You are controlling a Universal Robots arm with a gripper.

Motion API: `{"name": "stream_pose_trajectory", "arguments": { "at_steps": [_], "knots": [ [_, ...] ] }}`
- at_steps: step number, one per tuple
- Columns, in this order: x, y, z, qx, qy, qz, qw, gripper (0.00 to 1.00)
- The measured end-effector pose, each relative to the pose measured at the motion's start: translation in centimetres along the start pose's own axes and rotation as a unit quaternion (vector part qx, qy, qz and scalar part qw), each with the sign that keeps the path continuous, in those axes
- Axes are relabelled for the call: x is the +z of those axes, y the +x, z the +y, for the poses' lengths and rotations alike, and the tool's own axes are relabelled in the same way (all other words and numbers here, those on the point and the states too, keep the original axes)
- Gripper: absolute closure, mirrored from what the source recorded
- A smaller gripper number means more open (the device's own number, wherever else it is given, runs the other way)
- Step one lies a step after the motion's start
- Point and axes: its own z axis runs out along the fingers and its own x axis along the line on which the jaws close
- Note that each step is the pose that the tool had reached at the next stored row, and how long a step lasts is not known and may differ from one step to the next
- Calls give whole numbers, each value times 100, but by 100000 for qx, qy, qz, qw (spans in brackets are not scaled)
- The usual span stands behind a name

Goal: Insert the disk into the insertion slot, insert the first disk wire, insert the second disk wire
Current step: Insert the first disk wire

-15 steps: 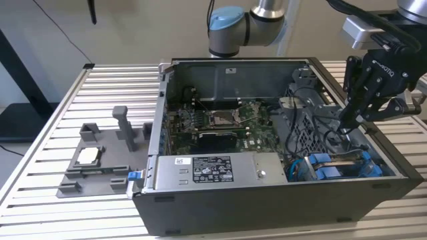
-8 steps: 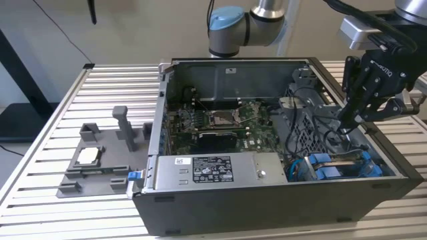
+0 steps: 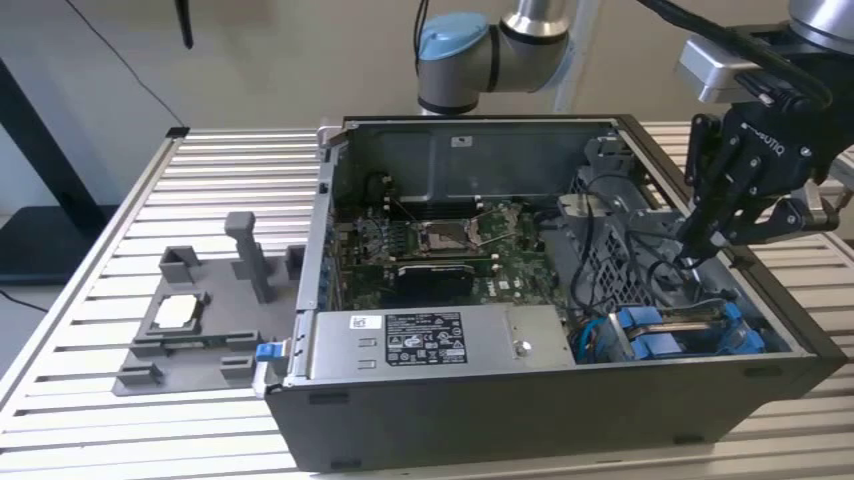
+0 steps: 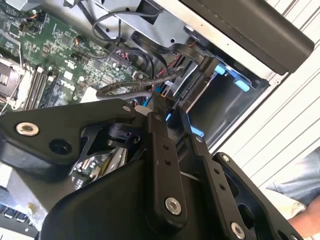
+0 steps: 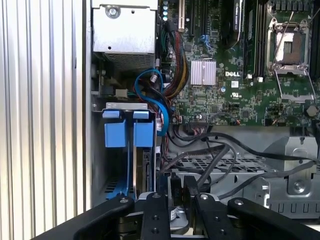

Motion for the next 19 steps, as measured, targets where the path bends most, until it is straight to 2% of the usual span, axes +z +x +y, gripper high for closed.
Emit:
{"name": "stream_pose_trajectory", "arguments": {
  "at_steps": [5,7,19],
  "knots": [
    [1,0,0,-3,30,-7,100000,73],
    [1,0,-1,-7,40,-5,100000,81],
    [10,5,-3,-5,113,68,100000,81]
  ]
}}
